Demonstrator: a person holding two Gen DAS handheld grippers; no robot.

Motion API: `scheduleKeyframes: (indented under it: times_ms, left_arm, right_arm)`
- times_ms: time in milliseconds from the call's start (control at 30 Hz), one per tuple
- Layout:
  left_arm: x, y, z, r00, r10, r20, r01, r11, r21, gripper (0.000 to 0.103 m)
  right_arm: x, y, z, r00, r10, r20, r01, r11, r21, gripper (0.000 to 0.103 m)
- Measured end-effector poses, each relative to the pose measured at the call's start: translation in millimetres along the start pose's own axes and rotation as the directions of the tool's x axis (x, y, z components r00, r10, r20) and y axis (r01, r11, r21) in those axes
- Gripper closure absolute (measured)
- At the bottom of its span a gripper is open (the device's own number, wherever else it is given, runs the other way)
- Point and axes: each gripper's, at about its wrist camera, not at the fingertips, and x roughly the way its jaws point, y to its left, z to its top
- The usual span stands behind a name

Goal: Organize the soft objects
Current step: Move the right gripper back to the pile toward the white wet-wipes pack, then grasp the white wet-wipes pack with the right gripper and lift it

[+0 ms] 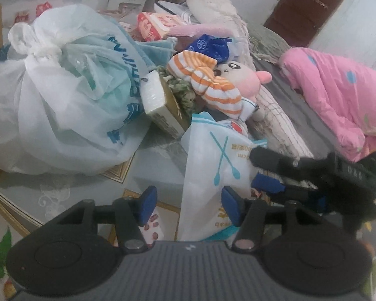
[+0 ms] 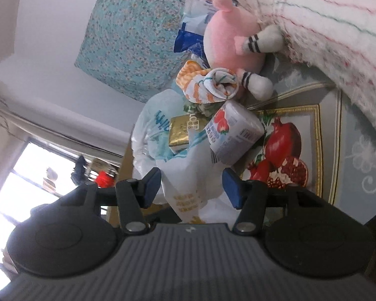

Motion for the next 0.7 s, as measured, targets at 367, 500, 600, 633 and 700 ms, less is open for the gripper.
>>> scheduleKeyframes:
  times_ms: [367,500,600,633,700]
  left_arm:
    - [13.5,9.8,2.0,0.999,0.051,0.008,-0.051,0.999,0.000,0.046]
    - [15.8,11.5,3.8,0.999,0.051,0.005,-0.051,0.999,0.011,0.046]
    - [16.9,13.0,5.0,0.999,0.039,-0.004,-0.039,0.999,0.009,0.047]
    - [16.5,14.3,5.2,1.000,0.029,-0.009,-0.029,1.000,0.003,0.048]
    - [15.1,19.1,4.6,1.000,-0.007,-0.026,0.006,1.000,-0.024,0.048]
  right_arm:
    - [16.1,11.1,-4.4,0.989,-0.148,-0.017,0.143,0.977,-0.157,0.051]
    - [18.3,1.1,-8.9,0.988,-0.157,-0.006,0.154,0.975,-0.161,0.051]
    - [18.4,0.2,-9.1,0.989,-0.150,-0.009,0.147,0.977,-0.156,0.056]
    - [17.5,-1.7,-9.1,0.990,-0.137,-0.014,0.134,0.981,-0.139,0.060]
    - [15.9,-4.7,-8.9,0.994,-0.111,-0.019,0.109,0.990,-0.094,0.060]
